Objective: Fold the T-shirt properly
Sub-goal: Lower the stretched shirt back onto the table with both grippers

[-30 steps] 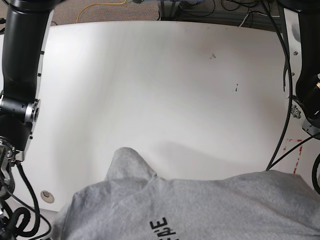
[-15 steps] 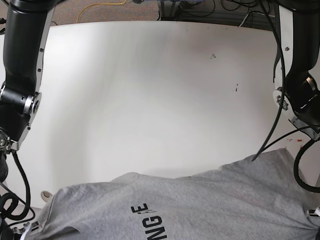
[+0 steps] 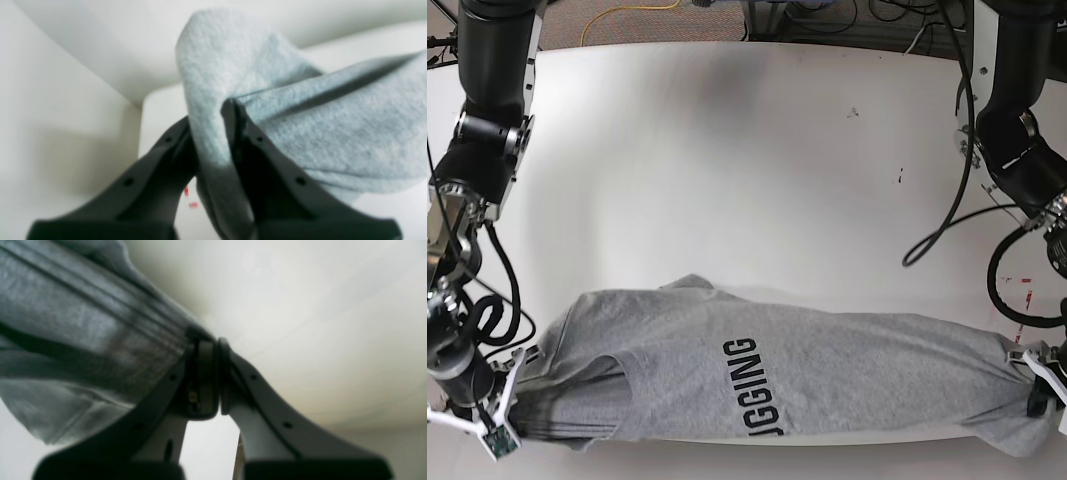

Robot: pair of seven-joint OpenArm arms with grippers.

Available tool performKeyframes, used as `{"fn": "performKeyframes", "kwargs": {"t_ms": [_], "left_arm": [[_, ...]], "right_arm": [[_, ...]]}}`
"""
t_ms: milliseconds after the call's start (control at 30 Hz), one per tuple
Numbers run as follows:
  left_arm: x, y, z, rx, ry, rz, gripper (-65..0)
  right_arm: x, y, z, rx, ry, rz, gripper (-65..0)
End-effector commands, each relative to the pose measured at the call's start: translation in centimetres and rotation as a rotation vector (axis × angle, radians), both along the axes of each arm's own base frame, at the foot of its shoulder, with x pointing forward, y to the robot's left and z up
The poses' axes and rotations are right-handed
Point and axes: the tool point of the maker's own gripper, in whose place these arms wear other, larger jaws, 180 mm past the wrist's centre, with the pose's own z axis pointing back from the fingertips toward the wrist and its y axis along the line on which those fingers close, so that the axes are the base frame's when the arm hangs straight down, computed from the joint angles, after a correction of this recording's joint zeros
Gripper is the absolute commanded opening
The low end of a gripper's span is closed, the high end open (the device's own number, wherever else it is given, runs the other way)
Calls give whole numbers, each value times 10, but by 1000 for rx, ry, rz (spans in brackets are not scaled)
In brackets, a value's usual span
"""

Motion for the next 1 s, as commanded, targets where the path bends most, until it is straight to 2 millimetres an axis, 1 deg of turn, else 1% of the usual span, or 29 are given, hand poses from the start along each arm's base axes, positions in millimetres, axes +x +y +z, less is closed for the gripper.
{"fn": "performKeyframes", "kwargs": {"t_ms": [0,133,267,333,400,467,600,667,733,867,967], "left_arm": [[-15,12,-22,34,59,37,-641],[-23,10,-49,30,118,33,-643],[-28,9,-70,21,163,26,-643],[-39,9,-94,26,218,26,-642],[-43,8,-102,24,235,23,-642],[-48,8,-111,23,254,20,-642],[-60,5,-129,16,289,10,-642],[-68,4,-138,11,306,6,-642],[-89,6,-156,12,346,15,-641],[-102,10,-168,9,380,28,-643],[-110,15,-176,8,406,41,-644]], "right_arm": [[-16,-2,-8,-23,-2,-29,-646],[-23,2,-25,-3,25,-28,-647],[-24,2,-33,9,43,-33,-645],[-29,5,-48,24,76,-31,-649],[-31,5,-54,31,88,-34,-648],[-35,4,-64,43,110,-38,-648],[-48,2,-91,73,165,-55,-650],[-58,0,-108,93,201,-70,-650],[-80,-6,-138,141,260,-110,-650],[-97,-7,-164,172,320,-131,-650],[-107,-7,-178,189,355,-140,-650]]}}
